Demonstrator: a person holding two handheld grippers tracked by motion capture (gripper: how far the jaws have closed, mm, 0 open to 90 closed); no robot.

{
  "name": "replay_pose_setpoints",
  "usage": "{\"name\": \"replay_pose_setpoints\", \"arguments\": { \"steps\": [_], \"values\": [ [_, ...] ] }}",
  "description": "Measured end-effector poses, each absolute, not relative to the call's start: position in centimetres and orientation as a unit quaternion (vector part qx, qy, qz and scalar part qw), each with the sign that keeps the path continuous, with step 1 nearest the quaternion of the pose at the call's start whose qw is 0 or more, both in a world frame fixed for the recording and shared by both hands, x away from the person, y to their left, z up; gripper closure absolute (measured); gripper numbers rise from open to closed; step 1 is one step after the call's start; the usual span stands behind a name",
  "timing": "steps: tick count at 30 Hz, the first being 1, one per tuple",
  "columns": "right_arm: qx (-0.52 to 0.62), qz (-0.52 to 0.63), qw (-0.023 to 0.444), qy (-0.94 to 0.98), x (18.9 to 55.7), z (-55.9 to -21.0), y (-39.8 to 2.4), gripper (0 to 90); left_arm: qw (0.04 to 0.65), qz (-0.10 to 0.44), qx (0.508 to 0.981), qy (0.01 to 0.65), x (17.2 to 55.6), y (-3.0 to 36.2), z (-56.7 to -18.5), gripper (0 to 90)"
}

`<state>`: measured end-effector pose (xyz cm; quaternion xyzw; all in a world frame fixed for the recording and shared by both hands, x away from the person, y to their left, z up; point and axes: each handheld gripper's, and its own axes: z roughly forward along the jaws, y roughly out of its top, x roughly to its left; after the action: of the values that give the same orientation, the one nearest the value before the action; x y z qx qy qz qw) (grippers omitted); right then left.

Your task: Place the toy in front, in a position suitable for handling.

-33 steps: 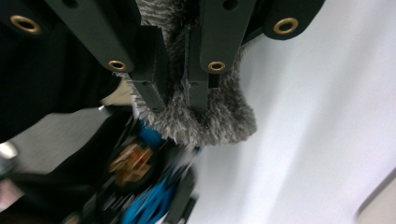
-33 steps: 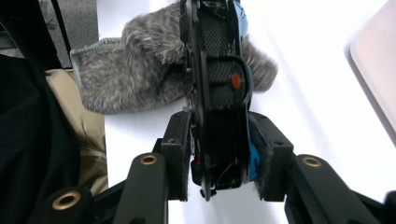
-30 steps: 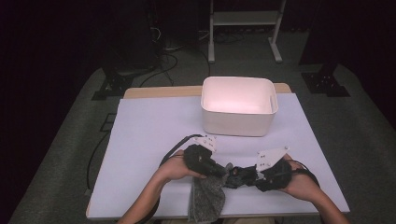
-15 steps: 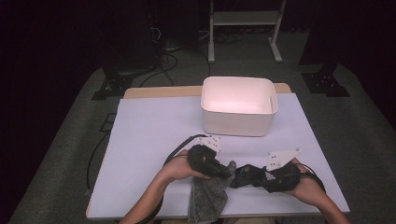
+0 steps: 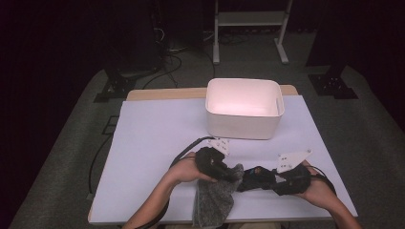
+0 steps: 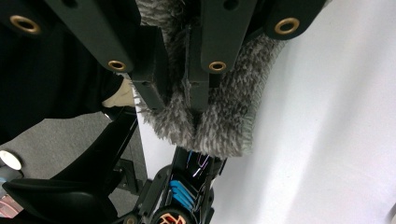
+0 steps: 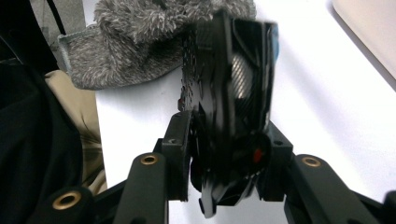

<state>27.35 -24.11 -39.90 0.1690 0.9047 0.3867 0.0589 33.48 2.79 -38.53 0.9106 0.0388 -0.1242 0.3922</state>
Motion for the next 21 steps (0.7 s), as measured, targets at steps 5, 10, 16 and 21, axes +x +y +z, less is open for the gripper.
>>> {"name": "replay_pose_setpoints", "arguments": {
  "steps": [5, 10, 16, 21],
  "values": [
    [0.165, 0.372, 0.065, 0.911, 27.1, -39.8, -24.3, 61.0, 0.388, -0.119, 0.913, 0.038, 33.4, 2.5, -38.6, 80.3],
    [0.162, 0.351, 0.063, 0.92, 26.9, -40.9, -25.1, 60.6, 0.389, -0.111, 0.913, 0.045, 33.6, 2.3, -38.3, 80.5],
    [0.172, 0.347, 0.062, 0.92, 26.7, -42.9, -25.9, 61.1, 0.362, -0.113, 0.925, 0.029, 33.4, 0.6, -39.0, 80.3],
    [0.172, 0.34, 0.054, 0.923, 27.1, -42.8, -25.6, 58.2, 0.355, -0.109, 0.928, 0.025, 33.5, 0.3, -38.8, 80.3]
  ]
}}
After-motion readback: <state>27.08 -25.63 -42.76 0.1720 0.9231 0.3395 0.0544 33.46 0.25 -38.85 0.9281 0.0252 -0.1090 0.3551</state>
